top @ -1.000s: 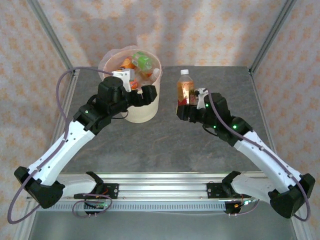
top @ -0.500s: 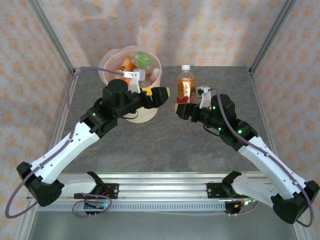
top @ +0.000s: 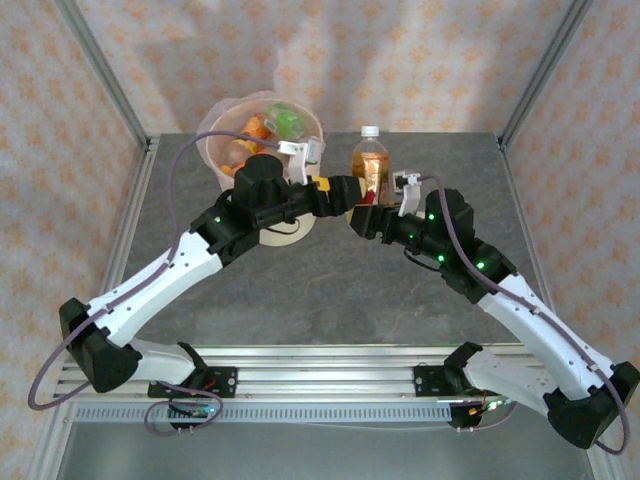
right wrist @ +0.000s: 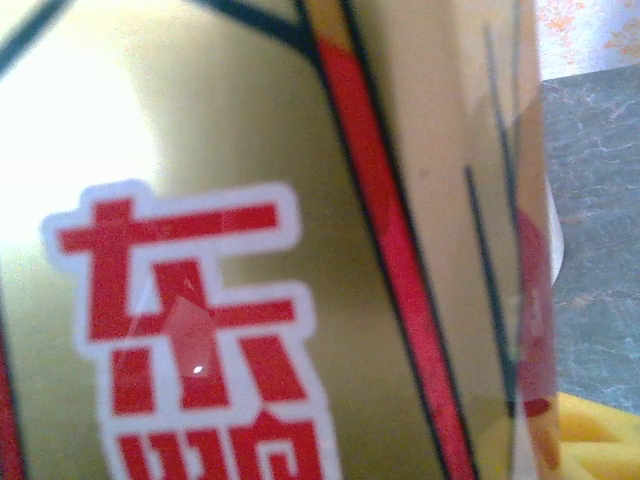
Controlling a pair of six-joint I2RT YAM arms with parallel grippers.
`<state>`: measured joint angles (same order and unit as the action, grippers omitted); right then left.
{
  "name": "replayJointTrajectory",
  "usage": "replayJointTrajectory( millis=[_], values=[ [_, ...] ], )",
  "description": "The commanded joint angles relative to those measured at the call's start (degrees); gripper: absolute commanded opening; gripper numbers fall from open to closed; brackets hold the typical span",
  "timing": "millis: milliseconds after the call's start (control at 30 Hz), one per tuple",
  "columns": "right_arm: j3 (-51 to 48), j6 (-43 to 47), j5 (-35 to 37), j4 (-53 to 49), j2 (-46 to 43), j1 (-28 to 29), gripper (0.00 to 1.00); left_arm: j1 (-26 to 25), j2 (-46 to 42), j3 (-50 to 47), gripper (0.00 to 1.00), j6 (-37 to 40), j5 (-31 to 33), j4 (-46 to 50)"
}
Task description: Put the plastic bottles in the bin
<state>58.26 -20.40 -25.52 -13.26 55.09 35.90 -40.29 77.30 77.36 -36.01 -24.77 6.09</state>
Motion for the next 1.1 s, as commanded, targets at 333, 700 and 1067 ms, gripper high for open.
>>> replayJointTrajectory(
  millis=[333, 700, 1067],
  values=[
    [0.5, 0.4, -1.4, 2.9, 0.1, 1.1, 0.51, -2.9, 3.7, 6.7, 0.92, 1.2, -2.4, -0.9],
    [2.6, 1.5, -1.3, 1.4, 2.9, 2.8, 0.51, -3.0, 4.6, 7.5, 0.82, 0.1, -1.9, -0.9],
    [3.8, 2.2, -0.5, 0.7, 3.8, 3.8, 0.52, -2.9, 5.0, 8.2, 0.63, 0.1, -0.8, 0.3]
  ],
)
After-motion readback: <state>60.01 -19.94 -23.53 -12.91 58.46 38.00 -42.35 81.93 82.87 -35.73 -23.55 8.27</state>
